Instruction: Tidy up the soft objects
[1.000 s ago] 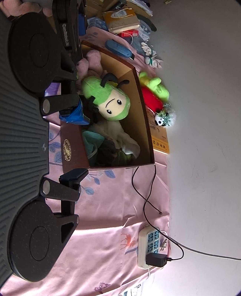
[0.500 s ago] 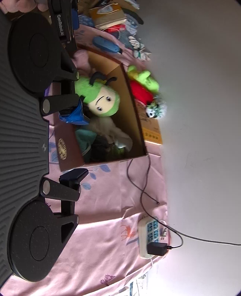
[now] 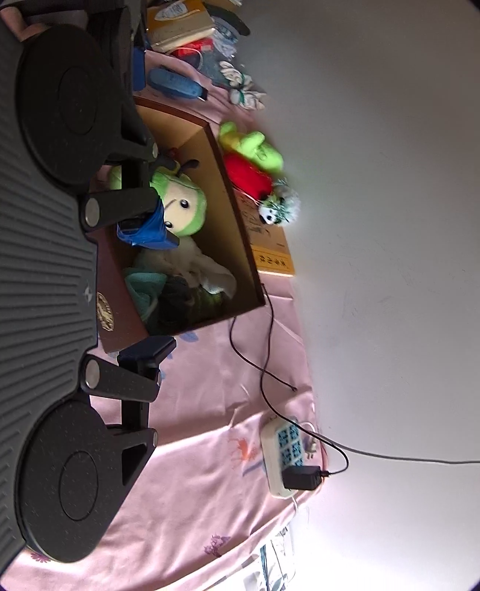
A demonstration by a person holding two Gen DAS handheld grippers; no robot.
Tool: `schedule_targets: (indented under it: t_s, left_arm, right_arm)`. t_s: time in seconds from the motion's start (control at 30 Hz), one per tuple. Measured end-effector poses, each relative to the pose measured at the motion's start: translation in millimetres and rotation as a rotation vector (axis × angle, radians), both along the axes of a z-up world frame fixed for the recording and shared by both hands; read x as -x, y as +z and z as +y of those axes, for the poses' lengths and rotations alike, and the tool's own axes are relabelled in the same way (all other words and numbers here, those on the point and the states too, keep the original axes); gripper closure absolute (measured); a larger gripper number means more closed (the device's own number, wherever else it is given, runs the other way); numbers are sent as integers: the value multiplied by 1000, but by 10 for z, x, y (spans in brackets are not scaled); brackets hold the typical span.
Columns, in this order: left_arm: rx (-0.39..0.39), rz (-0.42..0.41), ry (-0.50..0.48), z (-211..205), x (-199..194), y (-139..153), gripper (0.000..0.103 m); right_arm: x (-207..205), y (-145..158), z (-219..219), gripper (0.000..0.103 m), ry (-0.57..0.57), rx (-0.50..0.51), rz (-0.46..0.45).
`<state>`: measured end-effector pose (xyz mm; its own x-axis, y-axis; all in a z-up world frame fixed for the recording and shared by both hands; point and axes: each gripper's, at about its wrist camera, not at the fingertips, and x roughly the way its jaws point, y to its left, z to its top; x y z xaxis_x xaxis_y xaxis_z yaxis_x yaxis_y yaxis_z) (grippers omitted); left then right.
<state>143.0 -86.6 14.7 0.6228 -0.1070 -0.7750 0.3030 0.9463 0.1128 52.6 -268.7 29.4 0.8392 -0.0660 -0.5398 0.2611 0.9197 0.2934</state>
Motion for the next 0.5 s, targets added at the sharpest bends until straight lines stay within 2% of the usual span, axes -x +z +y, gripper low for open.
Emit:
schedule_targets:
  t_s: [0.5]
  left_arm:
    - [17, 19, 49, -125, -198, -95, 37]
  right_arm:
    - [-202, -96, -113, 67, -3, 65, 26]
